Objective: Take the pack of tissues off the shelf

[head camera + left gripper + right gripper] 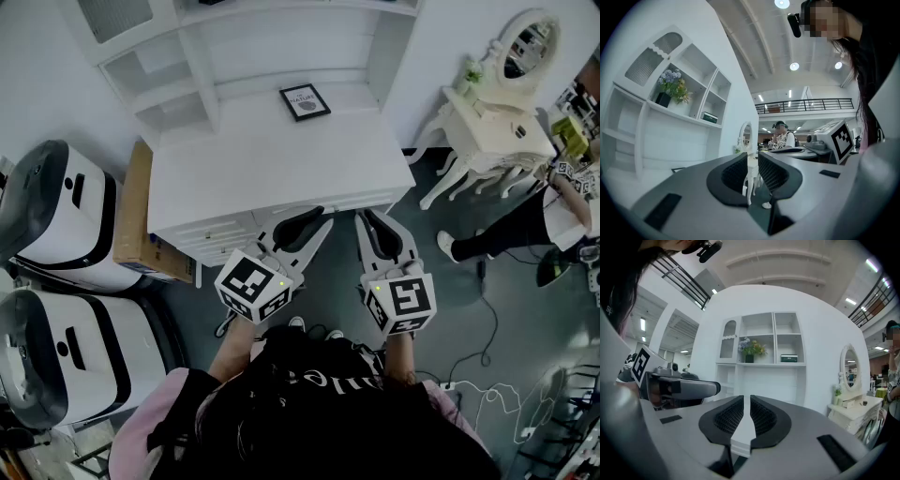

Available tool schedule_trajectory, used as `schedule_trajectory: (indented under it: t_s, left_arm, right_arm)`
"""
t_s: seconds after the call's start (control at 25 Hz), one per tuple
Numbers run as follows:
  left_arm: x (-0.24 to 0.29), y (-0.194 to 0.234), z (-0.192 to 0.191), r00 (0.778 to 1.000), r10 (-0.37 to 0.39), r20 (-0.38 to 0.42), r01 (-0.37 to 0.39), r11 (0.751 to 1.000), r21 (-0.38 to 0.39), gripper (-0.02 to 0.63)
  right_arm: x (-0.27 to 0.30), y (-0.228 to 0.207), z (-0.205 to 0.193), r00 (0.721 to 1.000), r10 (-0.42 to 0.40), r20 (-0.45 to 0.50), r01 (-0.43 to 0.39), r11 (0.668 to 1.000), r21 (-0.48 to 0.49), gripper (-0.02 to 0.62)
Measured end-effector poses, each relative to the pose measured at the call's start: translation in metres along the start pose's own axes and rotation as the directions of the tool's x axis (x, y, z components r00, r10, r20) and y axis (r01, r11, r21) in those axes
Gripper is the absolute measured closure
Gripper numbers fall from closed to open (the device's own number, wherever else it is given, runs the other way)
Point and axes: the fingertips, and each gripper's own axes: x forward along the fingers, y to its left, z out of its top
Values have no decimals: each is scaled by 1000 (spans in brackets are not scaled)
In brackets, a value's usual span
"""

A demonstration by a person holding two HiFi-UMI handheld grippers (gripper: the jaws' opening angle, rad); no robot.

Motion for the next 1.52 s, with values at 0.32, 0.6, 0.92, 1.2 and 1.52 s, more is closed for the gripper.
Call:
schedule_trajectory:
  t_s: [0.32,0.6,0.92,1.2,1.52]
  left_arm:
    - [24,-17,-3,1000,8,-13,-8,1000,-5,526]
    - [38,-37,-8,999,17,-29,-17,1000,-2,525]
    - [54,-61,-10,999,49,-24,-49,999,6,526]
    - [63,-85,-22,996,71,-54,-70,997,22,525]
    - [68,-77,-27,990,115,-78,-114,993,23,526]
  right_arm:
    - [-13,-27,-3,1000,4,-2,-4,1000,8,523]
    - [-28,-47,-8,1000,16,15,-17,999,39,523]
    - [-54,-64,-20,999,49,9,-49,998,40,522]
    - [-73,-76,-42,997,81,-7,-80,995,64,523]
    - [-63,-84,-44,993,122,4,-121,989,83,523]
